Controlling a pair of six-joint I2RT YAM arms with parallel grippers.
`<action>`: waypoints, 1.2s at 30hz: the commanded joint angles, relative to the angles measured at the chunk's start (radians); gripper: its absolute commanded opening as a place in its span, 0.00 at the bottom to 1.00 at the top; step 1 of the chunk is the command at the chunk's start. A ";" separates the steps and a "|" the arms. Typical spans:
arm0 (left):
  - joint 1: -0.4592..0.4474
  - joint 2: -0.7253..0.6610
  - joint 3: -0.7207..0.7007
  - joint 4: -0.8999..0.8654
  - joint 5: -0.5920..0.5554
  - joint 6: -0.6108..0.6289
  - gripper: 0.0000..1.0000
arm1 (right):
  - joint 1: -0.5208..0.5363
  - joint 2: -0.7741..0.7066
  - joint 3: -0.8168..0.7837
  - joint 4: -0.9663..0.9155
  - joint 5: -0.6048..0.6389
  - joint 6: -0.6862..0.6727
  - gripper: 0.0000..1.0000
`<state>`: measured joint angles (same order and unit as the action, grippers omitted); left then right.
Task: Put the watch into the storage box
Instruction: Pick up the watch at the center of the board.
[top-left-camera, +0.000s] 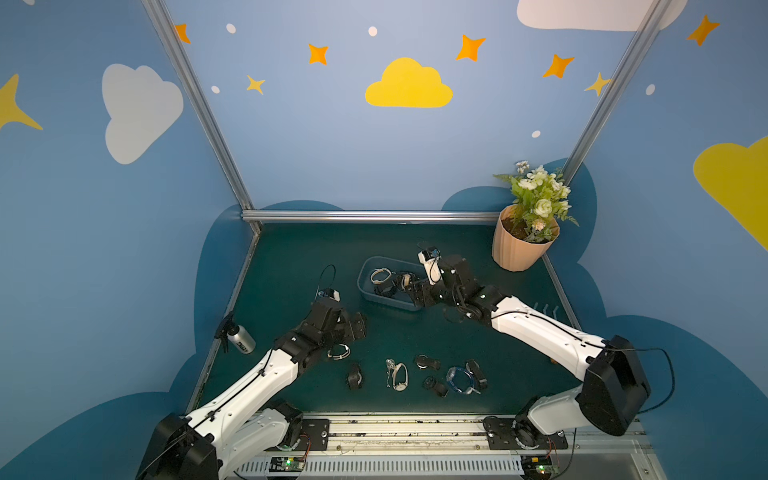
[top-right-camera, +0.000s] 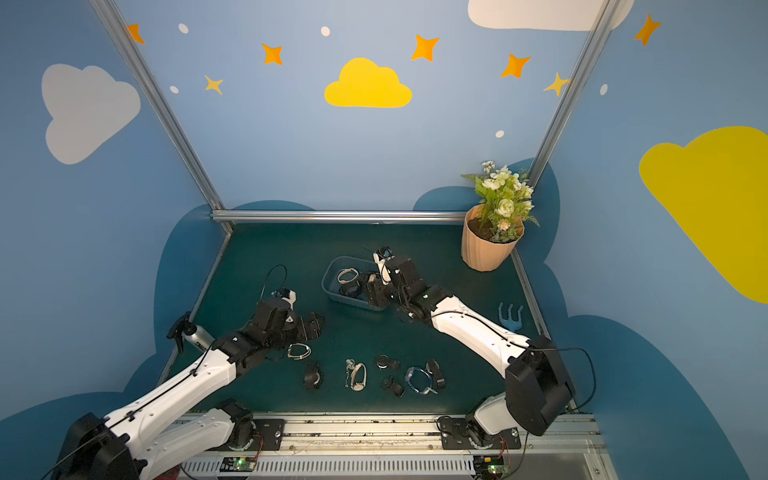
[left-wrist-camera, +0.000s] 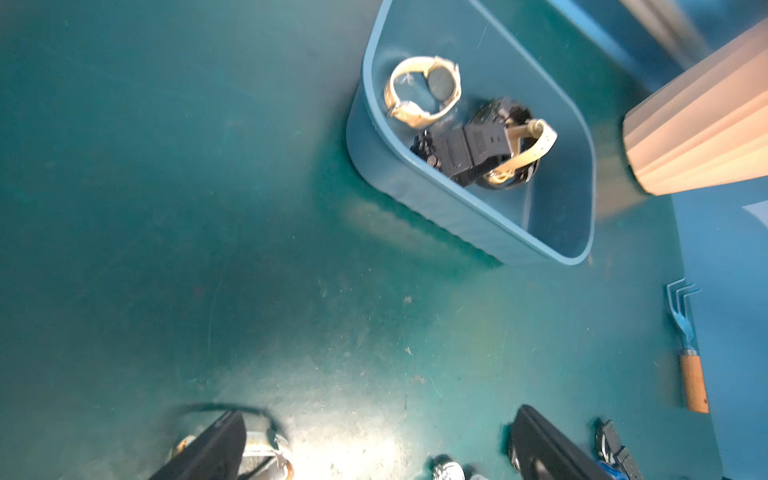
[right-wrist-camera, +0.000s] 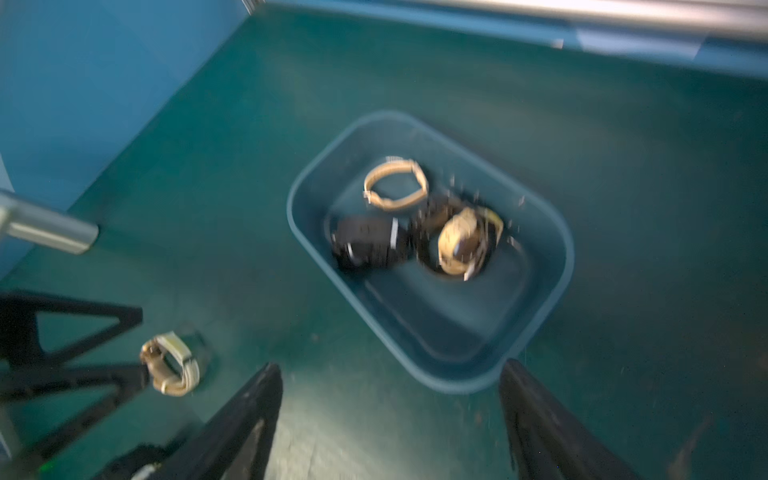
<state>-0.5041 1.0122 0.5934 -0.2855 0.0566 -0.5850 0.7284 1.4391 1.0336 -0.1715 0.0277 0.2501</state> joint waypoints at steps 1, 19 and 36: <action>0.002 0.002 0.045 -0.078 0.005 -0.018 0.98 | 0.002 -0.051 -0.022 0.039 -0.015 0.033 0.83; -0.017 0.039 0.022 -0.253 -0.049 -0.144 0.56 | 0.057 -0.060 -0.099 0.122 -0.170 0.035 0.83; -0.019 0.309 0.077 -0.189 -0.073 -0.145 0.46 | 0.079 -0.091 -0.140 0.120 -0.127 0.047 0.83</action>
<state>-0.5201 1.3067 0.6384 -0.4881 0.0109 -0.7338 0.8005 1.3697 0.9066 -0.0635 -0.1131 0.2867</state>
